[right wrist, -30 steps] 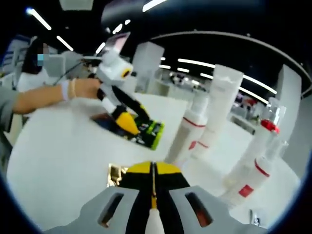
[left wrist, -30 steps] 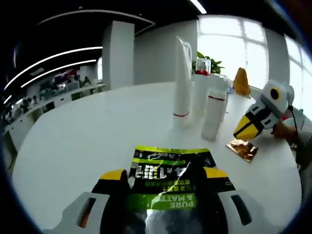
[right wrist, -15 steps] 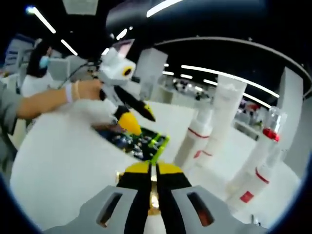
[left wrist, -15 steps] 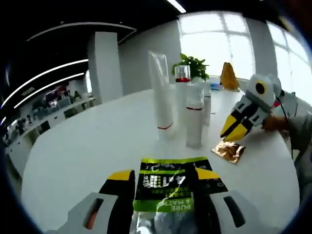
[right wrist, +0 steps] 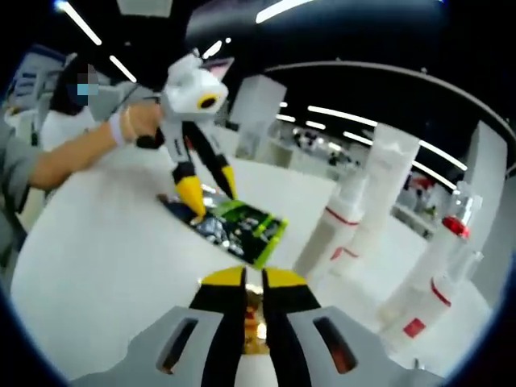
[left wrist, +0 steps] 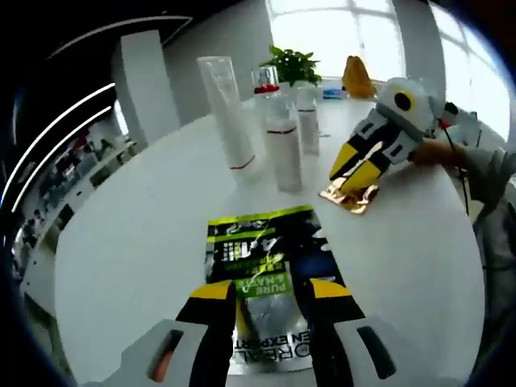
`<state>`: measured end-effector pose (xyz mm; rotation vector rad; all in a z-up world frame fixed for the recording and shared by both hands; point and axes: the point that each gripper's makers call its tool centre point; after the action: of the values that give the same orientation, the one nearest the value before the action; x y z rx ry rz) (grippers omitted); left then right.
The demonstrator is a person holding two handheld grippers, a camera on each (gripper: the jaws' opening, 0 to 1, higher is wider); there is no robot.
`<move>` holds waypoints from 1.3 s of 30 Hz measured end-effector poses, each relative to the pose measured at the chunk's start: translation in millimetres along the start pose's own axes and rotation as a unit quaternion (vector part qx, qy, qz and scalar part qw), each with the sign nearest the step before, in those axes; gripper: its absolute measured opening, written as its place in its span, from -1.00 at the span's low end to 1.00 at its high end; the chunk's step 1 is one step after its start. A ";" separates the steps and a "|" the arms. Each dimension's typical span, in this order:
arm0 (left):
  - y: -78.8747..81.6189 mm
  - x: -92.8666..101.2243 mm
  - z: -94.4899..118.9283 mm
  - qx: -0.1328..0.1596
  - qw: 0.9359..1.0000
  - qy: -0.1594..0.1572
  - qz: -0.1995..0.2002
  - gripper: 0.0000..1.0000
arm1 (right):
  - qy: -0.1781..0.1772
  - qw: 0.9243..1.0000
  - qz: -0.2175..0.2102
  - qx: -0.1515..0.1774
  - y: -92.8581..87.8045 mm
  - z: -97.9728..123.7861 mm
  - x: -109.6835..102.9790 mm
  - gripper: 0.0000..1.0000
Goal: Arrange the skincare products in the storage area until every visible bottle or jar stands upright without overlapping.
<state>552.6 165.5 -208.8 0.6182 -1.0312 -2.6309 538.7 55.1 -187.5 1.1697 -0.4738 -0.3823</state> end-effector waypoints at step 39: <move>-24.7 6.5 16.7 -0.049 0.999 -0.010 0.015 -1.00 | -0.034 0.990 -0.007 -0.135 -0.5 -72.6 1.0 -1.00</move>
<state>537.2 190.6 -216.7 0.5509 -0.9031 -2.6486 578.9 111.1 -210.5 0.9000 -0.4582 -0.4839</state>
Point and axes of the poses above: the point that each gripper's makers call its tool centre point, and the gripper's own axes: z roughly backward along the fingers, x roughly to its right, y roughly out of its top, and after that the axes turned 13 degrees about -z, right-handed
